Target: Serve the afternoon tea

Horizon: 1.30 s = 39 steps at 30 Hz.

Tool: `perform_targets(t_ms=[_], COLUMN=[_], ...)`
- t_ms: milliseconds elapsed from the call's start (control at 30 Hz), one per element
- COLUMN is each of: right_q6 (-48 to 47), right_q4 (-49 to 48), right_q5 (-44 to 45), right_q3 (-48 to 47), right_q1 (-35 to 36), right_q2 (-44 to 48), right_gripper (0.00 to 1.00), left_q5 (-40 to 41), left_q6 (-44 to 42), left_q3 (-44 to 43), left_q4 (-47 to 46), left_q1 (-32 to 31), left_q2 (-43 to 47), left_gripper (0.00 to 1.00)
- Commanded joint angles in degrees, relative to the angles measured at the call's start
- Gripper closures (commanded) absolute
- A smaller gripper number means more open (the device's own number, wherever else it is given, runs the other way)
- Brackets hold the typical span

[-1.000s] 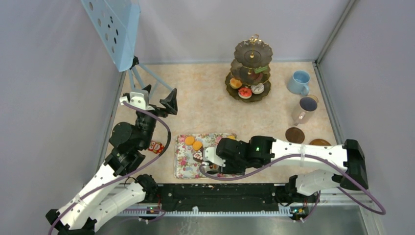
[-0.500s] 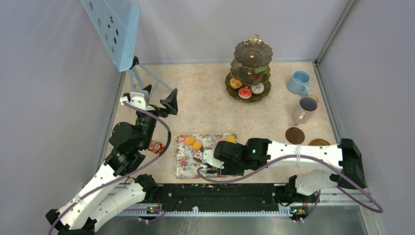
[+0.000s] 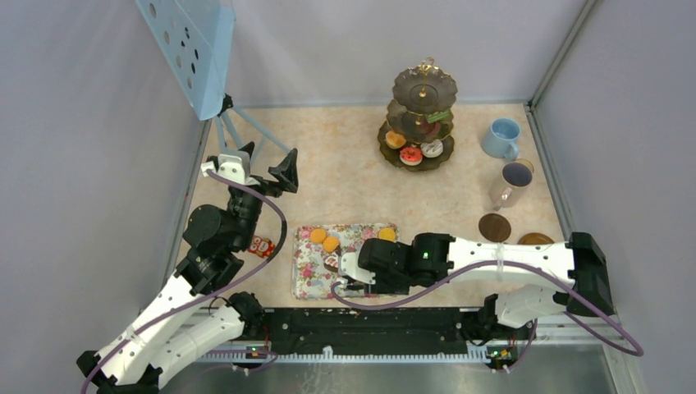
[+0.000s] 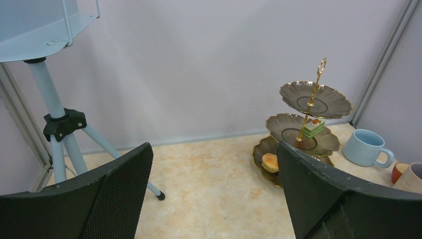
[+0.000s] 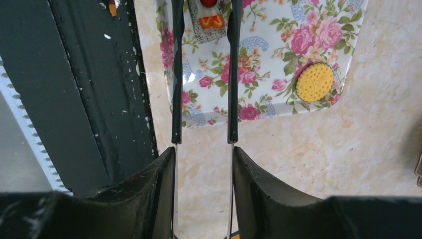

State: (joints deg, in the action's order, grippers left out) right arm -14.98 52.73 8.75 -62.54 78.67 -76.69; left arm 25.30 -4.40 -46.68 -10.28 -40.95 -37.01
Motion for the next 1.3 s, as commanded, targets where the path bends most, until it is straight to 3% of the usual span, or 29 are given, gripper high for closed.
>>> perform_targets(t_ms=[0,300,733,967,1067,1267], right_q6=[-0.1,1.2,7.5,7.8,6.8,4.9], right_q4=[-1.1,-1.2,-2.4,-2.5,-2.4,-3.3], right_q5=[0.9,0.9,5.4,3.4,1.5,-1.6], right_q3=[0.3,0.6,2.4,2.7,2.4,2.3], right_q1=[0.9,1.0,1.0,1.0,1.0,1.0], right_q2=[0.1,2.0,8.3,8.1,6.6,5.9], right_gripper=[0.79,1.0,1.0,1.0,0.83,0.66], left_q5=[-0.6,-0.6,-0.8,-1.3,-1.1,-1.2], left_q6=[0.6,0.5,0.8,1.2,1.2,1.1], left_q3=[-0.2,-0.2,-0.3,-0.4,-0.3,-0.4], left_q4=[-1.8,-1.8,-1.7,-1.6,-1.5,-1.5], left_q1=[0.3,0.2,0.3,0.3,0.2,0.2], left_q2=[-0.1,-0.2,-0.8,-1.2,-1.3,-1.1], left_gripper=[0.01,0.01,0.01,0.01,0.01,0.01])
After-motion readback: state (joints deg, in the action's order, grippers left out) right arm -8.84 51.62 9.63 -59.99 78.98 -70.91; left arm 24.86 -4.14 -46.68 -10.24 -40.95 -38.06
